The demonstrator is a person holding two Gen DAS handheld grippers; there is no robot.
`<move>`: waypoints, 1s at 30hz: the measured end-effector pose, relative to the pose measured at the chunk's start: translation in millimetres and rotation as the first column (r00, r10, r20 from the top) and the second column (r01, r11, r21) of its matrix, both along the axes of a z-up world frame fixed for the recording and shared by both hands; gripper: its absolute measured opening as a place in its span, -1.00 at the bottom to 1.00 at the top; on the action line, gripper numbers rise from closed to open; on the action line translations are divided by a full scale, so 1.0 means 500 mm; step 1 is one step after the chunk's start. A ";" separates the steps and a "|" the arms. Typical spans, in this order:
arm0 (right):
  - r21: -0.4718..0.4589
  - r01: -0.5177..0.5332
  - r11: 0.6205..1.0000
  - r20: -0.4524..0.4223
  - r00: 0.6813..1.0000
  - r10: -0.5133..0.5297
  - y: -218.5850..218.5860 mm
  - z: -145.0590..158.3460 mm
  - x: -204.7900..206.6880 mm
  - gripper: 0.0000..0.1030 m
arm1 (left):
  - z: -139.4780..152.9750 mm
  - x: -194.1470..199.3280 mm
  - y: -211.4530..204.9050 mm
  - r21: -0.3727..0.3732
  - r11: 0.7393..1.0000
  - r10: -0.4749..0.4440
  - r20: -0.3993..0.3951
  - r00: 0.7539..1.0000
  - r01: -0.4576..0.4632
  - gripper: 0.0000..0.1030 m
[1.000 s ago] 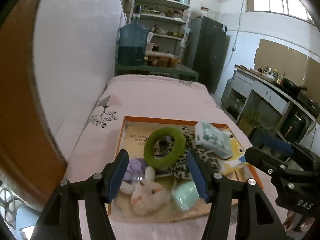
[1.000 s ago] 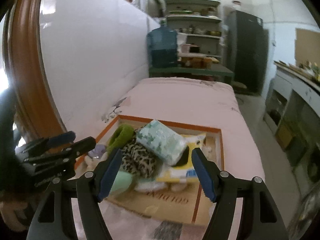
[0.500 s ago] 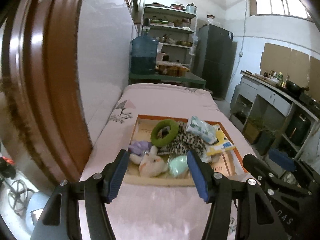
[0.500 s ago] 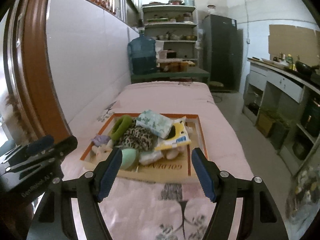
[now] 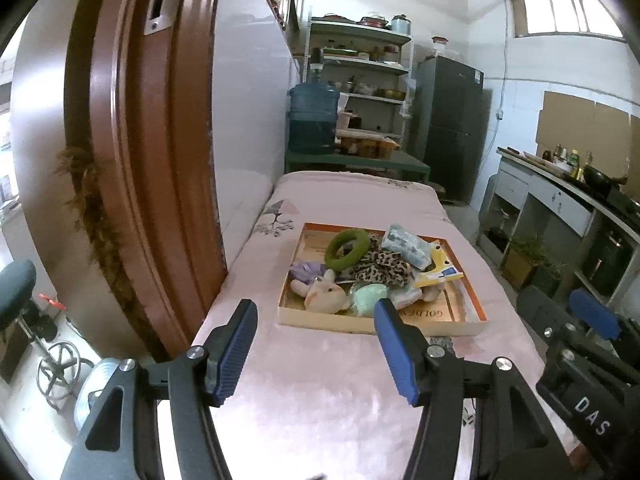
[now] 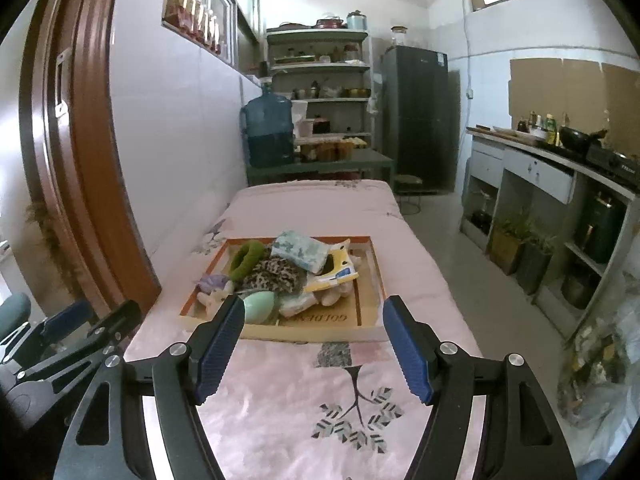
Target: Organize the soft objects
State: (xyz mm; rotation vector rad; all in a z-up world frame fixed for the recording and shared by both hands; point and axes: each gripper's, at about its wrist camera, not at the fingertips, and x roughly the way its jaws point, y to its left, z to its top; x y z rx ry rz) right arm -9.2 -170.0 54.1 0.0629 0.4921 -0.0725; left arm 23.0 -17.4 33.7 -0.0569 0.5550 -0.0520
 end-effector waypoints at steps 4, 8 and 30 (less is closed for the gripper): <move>-0.001 -0.015 1.000 -0.023 1.000 0.015 0.014 -0.006 -0.004 0.43 | 0.010 -0.016 0.003 0.025 1.000 0.018 0.020 1.000 -0.019 0.17; 0.009 -0.015 1.000 -0.038 0.999 0.015 0.017 -0.011 -0.006 0.43 | 0.021 -0.029 0.006 0.032 0.999 0.021 0.043 0.999 -0.022 0.17; 0.023 -0.022 0.999 -0.051 0.998 0.023 0.009 -0.016 -0.005 0.43 | 0.030 -0.034 0.005 0.035 0.999 0.015 0.047 0.999 -0.017 0.17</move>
